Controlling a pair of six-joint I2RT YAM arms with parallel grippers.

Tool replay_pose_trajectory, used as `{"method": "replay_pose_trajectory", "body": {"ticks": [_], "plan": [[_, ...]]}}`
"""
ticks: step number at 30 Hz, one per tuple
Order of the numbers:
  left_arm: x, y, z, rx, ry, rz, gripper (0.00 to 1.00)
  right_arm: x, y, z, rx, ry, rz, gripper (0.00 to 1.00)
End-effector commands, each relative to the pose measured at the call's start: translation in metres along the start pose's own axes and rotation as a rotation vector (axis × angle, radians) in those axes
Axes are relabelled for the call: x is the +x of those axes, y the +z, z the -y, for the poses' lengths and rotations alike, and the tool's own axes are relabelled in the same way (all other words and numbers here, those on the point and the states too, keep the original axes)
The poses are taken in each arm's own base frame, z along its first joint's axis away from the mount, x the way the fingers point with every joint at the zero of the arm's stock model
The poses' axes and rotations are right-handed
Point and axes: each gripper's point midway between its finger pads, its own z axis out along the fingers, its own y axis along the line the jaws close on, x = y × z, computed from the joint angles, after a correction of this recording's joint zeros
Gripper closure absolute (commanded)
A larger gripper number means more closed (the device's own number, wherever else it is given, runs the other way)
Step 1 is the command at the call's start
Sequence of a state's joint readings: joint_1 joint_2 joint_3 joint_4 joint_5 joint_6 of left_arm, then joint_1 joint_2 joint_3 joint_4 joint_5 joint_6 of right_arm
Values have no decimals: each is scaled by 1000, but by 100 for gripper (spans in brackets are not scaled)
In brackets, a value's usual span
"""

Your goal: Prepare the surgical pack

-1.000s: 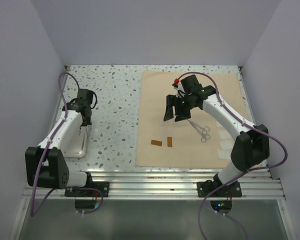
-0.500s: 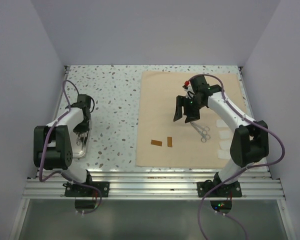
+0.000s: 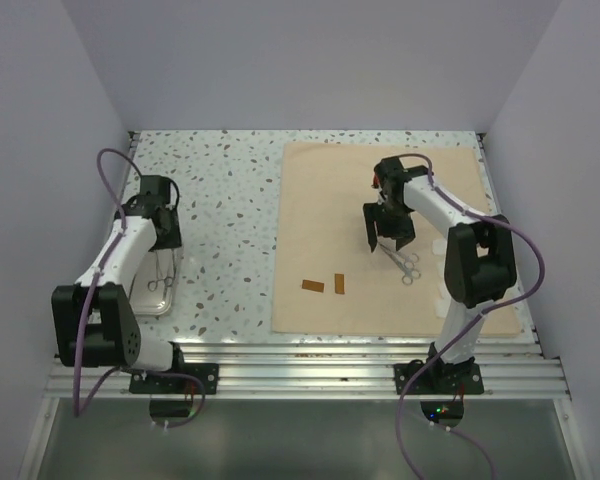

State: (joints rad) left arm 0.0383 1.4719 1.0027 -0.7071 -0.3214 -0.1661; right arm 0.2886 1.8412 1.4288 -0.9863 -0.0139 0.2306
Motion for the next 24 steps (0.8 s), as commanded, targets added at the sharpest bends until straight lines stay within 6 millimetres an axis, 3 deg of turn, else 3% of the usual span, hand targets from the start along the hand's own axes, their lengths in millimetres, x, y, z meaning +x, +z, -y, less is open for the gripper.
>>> {"method": "replay_pose_trajectory", "body": {"ticks": [1,4,7,10,15,24], "plan": [[-39,-56,23,168,-167,177,49,-3,5,50,180,-8,-9,31],[-38,-76,55,294,-186,227,49,-3,17,60,199,6,-44,32],[-37,-100,106,474,-153,273,49,-4,22,66,214,-14,-43,34],[-30,-113,135,577,-110,248,49,-3,27,58,157,-24,-35,37],[-31,-119,142,603,-66,252,50,-2,28,44,74,-32,-12,47],[-34,-125,154,664,-47,243,50,-3,43,40,47,-24,-12,60]]}}
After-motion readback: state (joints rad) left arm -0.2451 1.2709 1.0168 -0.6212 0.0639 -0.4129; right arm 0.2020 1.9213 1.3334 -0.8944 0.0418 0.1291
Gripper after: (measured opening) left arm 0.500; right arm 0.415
